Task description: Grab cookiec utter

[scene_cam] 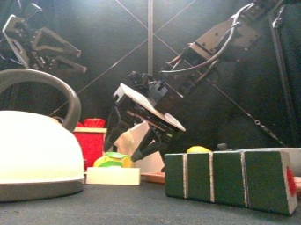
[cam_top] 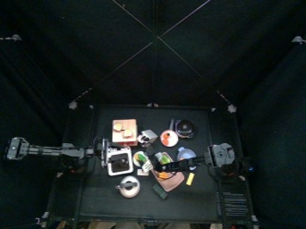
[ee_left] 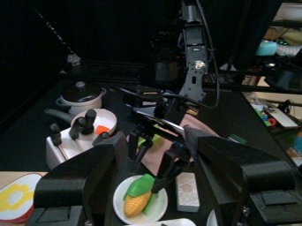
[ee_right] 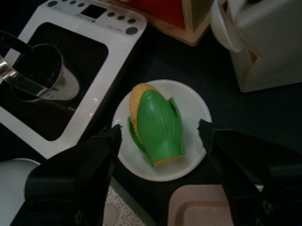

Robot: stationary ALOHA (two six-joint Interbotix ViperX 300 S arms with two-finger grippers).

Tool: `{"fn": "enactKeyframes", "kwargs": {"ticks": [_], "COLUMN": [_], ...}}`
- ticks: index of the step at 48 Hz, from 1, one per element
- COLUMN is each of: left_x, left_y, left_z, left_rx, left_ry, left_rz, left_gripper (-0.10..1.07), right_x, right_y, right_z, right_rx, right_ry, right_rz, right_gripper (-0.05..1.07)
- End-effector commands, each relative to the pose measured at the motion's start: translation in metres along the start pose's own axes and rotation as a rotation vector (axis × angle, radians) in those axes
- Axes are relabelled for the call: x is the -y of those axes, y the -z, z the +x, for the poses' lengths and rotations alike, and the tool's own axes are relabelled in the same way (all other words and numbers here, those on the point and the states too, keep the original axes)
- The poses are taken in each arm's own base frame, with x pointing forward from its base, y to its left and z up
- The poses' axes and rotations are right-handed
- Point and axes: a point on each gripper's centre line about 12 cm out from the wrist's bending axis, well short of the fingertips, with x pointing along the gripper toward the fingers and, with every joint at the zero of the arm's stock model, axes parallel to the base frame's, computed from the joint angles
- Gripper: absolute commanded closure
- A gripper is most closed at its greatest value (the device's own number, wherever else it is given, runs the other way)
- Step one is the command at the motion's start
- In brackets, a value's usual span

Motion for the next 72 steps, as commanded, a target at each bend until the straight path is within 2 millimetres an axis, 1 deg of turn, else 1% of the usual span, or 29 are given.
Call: {"fn": "enactKeyframes", "kwargs": {"ticks": [1,13,22,33,39,42,48,57,67,72], "left_x": [0.0,0.0,0.0,0.0,0.002,0.004,0.006,0.007,0.008,0.01], "left_y": [-0.005,-0.004,0.002,0.013,0.023,0.031,0.043,0.055,0.056,0.06], "left_z": [0.002,0.002,0.002,0.001,-0.001,-0.004,-0.008,-0.014,-0.012,-0.011], "left_rx": [0.015,0.006,-0.055,-0.158,-0.24,-0.301,-0.392,-0.442,-0.425,-0.433], "left_ry": [-0.001,-0.001,0.0,0.002,0.01,0.018,0.035,0.045,0.062,0.079], "left_rz": [0.0,-0.002,0.0,-0.003,-0.002,0.002,0.02,0.04,0.095,0.128], "left_gripper": [0.07,0.07,0.07,0.07,0.07,0.07,0.07,0.07,0.07,0.07], "right_x": [-0.007,-0.013,-0.022,-0.024,-0.025,-0.026,-0.022,-0.015,-0.007,-0.004], "right_y": [-0.015,-0.023,-0.03,-0.034,-0.036,-0.036,-0.038,-0.039,-0.035,-0.034], "right_z": [-0.009,-0.018,-0.029,-0.034,-0.038,-0.041,-0.048,-0.06,-0.065,-0.067], "right_rx": [0.025,0.027,0.03,0.038,0.039,0.036,0.034,0.034,0.022,0.019], "right_ry": [-0.028,-0.07,-0.119,-0.133,-0.141,-0.152,-0.157,-0.16,-0.147,-0.143], "right_rz": [0.025,0.032,0.038,0.039,0.043,0.041,0.045,0.048,0.057,0.058], "right_gripper": [0.04,0.04,0.04,0.04,0.04,0.04,0.04,0.04,0.04,0.04]}}
